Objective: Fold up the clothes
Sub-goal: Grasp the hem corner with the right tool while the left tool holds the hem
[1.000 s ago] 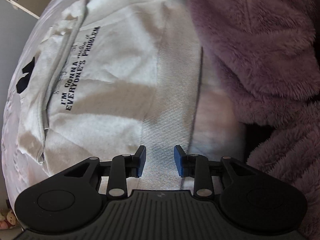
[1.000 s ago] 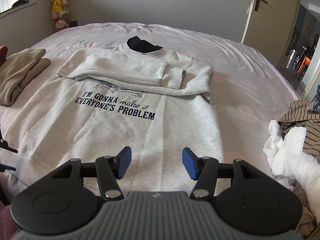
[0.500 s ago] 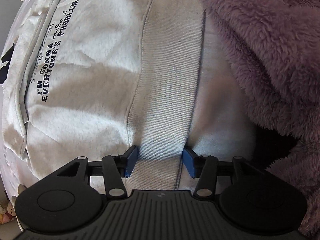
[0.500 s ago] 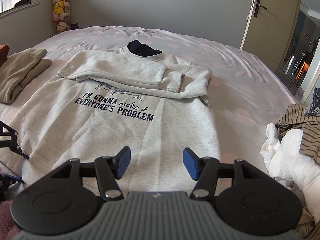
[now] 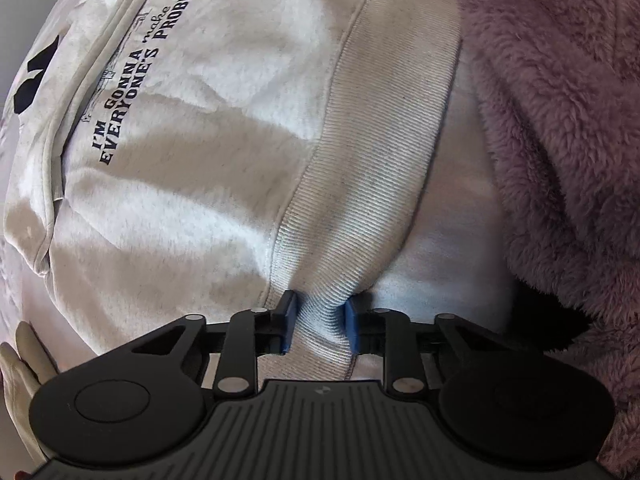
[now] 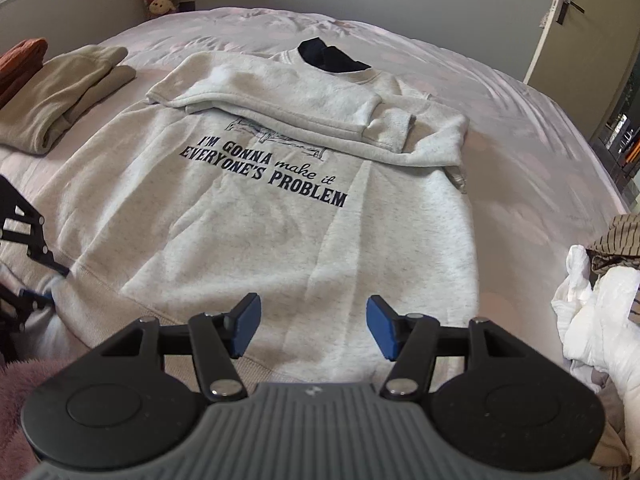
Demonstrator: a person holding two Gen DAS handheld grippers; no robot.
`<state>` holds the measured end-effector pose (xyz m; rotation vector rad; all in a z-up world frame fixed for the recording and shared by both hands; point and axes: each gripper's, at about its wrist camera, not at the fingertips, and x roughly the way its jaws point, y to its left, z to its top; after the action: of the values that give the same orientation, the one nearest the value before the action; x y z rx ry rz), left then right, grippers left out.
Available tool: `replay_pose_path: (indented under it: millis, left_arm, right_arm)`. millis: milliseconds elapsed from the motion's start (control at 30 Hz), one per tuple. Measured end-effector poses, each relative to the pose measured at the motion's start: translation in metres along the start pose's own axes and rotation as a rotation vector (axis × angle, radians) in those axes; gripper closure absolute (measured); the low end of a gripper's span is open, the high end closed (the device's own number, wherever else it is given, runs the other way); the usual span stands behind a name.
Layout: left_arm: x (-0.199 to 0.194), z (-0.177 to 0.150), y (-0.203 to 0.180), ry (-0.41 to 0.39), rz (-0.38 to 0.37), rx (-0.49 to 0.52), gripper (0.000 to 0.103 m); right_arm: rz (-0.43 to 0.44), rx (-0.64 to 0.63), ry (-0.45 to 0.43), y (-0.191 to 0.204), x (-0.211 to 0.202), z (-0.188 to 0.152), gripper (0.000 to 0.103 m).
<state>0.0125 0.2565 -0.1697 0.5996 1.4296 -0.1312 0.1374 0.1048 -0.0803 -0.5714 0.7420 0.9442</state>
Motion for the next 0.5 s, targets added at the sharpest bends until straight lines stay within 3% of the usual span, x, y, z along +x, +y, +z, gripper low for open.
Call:
replay_pose_path:
  millis: [200, 300, 400, 500]
  left_arm:
    - [-0.014, -0.005, 0.006, -0.057, 0.040, -0.051, 0.094]
    - [-0.029, 0.004, 0.016, -0.107, 0.048, -0.113, 0.094]
    - [-0.047, 0.005, 0.023, -0.158, 0.064, -0.175, 0.094]
    - [-0.065, 0.005, 0.025, -0.196, 0.089, -0.232, 0.095]
  right_arm:
    - [0.049, -0.147, -0.003, 0.022, -0.003, -0.001, 0.041]
    - [0.107, -0.310, 0.005, 0.046, -0.006, -0.001, 0.040]
    - [0.125, -0.546, -0.002, 0.078, -0.012, -0.006, 0.029]
    - [0.155, -0.724, -0.002, 0.107, -0.016, -0.011, 0.025]
